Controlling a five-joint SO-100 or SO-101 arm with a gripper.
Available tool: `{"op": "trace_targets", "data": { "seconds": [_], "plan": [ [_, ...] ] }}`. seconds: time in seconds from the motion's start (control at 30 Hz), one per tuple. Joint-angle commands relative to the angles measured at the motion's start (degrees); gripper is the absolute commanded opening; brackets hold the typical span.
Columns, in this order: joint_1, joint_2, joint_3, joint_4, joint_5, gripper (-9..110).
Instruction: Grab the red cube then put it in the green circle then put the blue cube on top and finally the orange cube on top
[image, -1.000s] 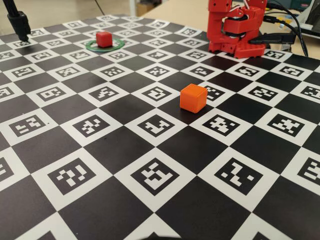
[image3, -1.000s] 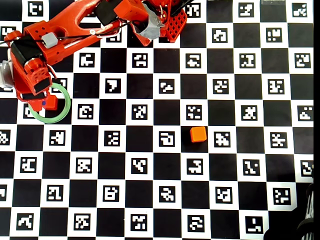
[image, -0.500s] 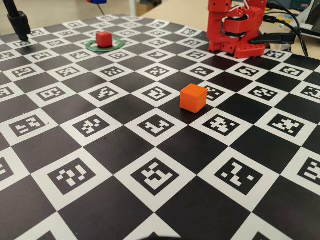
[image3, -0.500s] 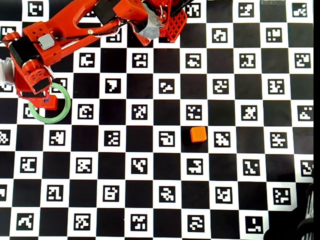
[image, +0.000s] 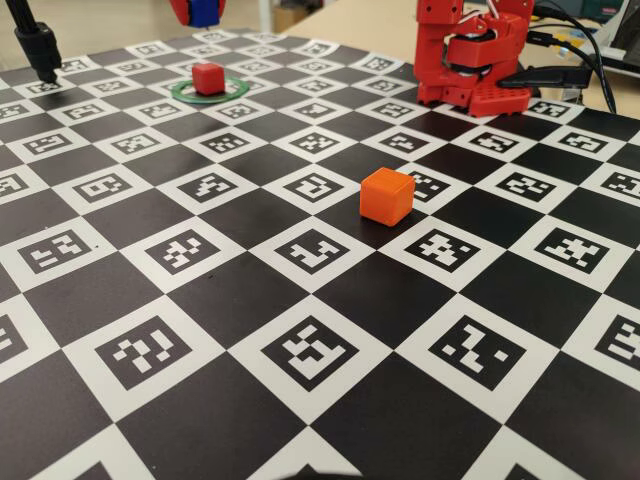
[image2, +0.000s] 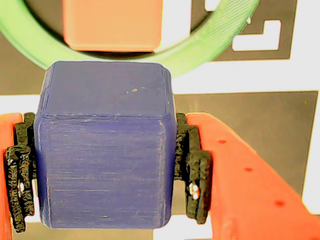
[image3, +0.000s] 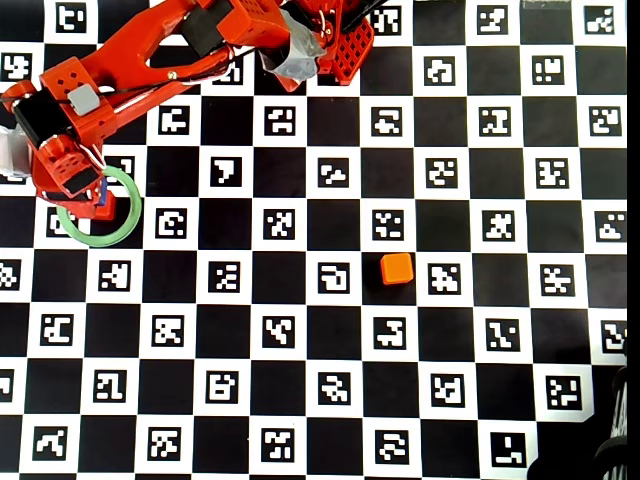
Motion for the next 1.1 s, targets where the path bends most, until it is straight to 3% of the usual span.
{"op": "trace_targets", "data": {
  "seconds": [0.0, 1.07],
  "plan": [
    [0.6, 2.0, 0.2, 4.0, 0.4, 9],
    [0.7, 4.0, 7.9, -9.0, -0.2, 9]
  ]
}}
